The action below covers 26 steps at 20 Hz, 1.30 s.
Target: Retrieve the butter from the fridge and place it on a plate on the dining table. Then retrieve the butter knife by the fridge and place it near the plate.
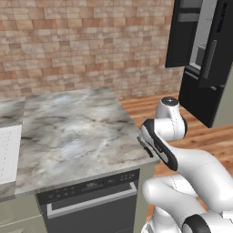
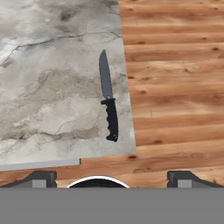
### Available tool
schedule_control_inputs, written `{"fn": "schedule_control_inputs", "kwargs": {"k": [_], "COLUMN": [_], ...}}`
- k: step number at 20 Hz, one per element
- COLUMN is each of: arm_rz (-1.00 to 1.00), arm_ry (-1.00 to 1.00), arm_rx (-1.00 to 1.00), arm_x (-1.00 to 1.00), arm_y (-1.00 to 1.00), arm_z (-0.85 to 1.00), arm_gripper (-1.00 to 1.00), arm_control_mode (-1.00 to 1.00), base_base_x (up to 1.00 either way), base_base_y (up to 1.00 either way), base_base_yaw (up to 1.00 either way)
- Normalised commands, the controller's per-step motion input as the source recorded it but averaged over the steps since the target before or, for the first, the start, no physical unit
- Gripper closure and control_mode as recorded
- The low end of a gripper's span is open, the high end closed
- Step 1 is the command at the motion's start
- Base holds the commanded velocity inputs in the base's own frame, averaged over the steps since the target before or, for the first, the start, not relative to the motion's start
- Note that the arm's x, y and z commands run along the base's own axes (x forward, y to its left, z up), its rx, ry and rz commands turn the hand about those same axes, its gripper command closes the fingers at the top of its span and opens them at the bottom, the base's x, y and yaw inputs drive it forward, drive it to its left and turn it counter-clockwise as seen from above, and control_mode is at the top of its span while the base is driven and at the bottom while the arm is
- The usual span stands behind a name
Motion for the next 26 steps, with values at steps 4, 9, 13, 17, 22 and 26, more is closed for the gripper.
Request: {"fn": "schedule_control_inputs", "kwargs": {"k": [4,9,13,17,22,26], "arm_rz": [0.04,0.04,0.03,0.02,0.0,0.0], "arm_ry": [0.0,0.0,0.0,0.01,0.03,0.04], "arm_rx": [0.0,0.0,0.0,0.0,0.0,0.0], "arm_x": [0.24,0.13,0.01,0.03,0.09,0.17], "arm_y": [0.0,0.0,0.0,0.0,0.0,0.0], "arm_z": [-0.28,-0.37,-0.27,-0.28,-0.28,-0.24], "arm_gripper": [-1.0,-1.0,-1.0,-1.0,-1.0,-1.0], "arm_control_mode": [-1.0,-1.0,-1.0,-1.0,-1.0,-1.0], "base_base_x": [0.0,0.0,0.0,0.0,0.0,0.0], "base_base_y": [0.0,0.0,0.0,0.0,0.0,0.0], "base_base_yaw": [0.0,0.0,0.0,0.0,0.0,0.0]}}
